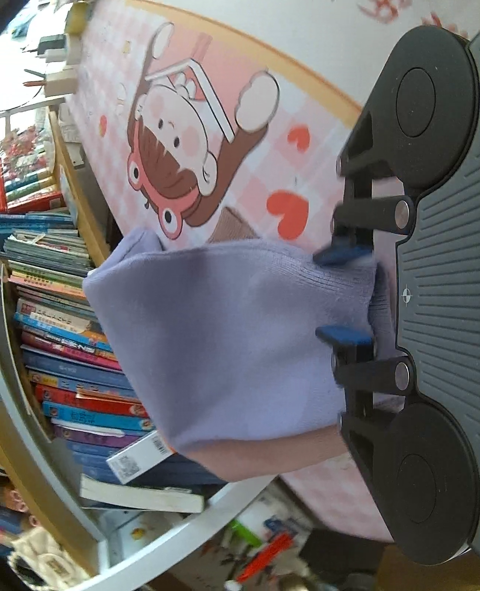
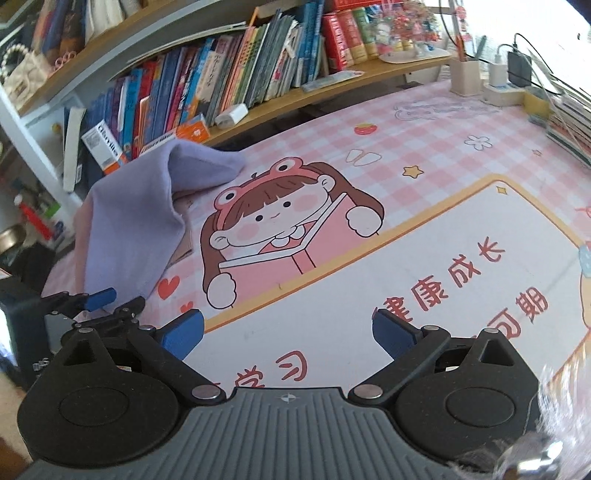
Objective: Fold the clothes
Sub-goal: 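Grasp the bunched lavender-pink sweater with the left gripper while the right gripper grasps it too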
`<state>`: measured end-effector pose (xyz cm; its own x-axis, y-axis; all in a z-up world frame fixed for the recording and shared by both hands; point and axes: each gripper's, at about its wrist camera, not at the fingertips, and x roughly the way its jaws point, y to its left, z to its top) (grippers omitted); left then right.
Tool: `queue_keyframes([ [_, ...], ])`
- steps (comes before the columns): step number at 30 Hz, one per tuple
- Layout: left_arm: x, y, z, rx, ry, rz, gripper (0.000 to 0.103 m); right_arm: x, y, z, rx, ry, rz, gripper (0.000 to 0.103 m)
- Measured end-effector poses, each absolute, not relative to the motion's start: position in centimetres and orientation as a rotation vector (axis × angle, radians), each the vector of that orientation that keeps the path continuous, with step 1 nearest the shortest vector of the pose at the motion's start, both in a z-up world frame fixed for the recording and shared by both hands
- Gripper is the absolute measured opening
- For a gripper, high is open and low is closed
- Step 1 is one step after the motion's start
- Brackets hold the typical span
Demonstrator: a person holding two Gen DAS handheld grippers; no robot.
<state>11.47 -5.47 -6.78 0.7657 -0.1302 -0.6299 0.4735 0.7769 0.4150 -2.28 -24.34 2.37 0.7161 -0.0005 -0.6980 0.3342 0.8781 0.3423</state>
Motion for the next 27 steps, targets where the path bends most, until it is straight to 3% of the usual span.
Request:
queue_keyframes([
  [3, 11.0, -5.6, -7.4, 0.65, 0.577, -0.376, 0.008, -2.0, -24.4, 2.2, 0.53, 0.769, -0.185, 0.098],
  [7, 11.9, -3.7, -6.2, 0.541, 0.626, -0.352, 0.006, -0.7, -25.0, 1.7, 0.66, 0.823, -0.155, 0.078],
  [9, 11.9, -1.5, -4.2, 0.408, 0.638, -0.326, 0.006, -0.2, -25.2, 2.0, 0.686, 0.816, -0.121, 0.073],
  [15, 5.4, 2.2, 3.0, 0.15, 0.55, -0.382, 0.006, 1.7, -26.4, 2.5, 0.82, 0.791, 0.025, 0.074],
  [27, -8.2, -3.1, 4.5, -0.049, 0.575, -0.407, 0.006, 1.5, -30.1, -0.4, 1.098, 0.887, 0.252, 0.076],
])
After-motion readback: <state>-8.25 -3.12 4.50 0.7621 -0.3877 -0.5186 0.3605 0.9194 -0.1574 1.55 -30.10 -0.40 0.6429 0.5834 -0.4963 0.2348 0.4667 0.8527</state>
